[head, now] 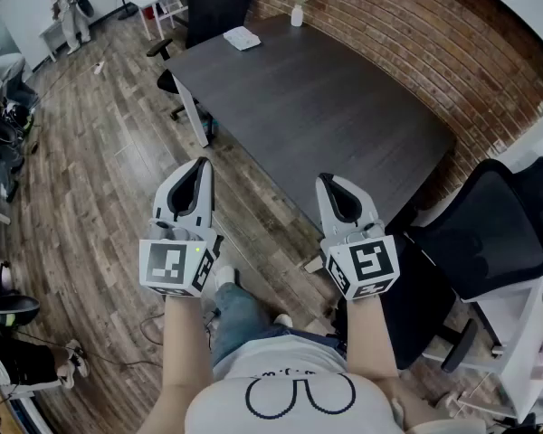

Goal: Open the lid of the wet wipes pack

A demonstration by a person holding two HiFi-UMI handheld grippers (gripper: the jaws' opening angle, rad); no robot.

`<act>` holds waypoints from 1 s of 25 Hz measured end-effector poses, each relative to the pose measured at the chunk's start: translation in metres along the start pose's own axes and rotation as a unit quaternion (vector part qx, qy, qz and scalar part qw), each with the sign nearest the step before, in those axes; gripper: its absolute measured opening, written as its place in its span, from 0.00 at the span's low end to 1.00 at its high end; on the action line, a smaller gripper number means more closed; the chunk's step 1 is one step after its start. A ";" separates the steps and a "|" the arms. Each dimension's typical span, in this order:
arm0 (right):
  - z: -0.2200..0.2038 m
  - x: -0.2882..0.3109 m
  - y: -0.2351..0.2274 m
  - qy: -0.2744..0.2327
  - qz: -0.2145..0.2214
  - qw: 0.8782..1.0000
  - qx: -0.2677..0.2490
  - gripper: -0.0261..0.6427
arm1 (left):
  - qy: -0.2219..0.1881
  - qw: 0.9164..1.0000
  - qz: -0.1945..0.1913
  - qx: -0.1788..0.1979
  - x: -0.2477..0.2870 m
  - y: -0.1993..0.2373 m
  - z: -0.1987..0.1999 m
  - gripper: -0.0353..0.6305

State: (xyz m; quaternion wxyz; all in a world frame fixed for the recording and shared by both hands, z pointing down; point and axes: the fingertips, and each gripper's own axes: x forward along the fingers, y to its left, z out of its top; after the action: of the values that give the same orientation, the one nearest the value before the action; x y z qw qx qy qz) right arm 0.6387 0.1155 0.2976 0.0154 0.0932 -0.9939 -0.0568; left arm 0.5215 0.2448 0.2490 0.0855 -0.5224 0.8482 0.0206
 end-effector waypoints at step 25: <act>0.015 0.312 0.078 0.009 -0.026 1.000 -0.006 0.03 | 0.007 0.998 -0.056 -0.002 0.143 0.290 -0.051 0.05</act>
State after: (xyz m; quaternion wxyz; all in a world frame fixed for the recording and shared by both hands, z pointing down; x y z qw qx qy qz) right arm 0.3170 0.1354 0.2979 0.0234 0.1195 -0.9906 -0.0626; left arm 0.1942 0.2436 0.2592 0.0789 -0.5693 0.8182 0.0140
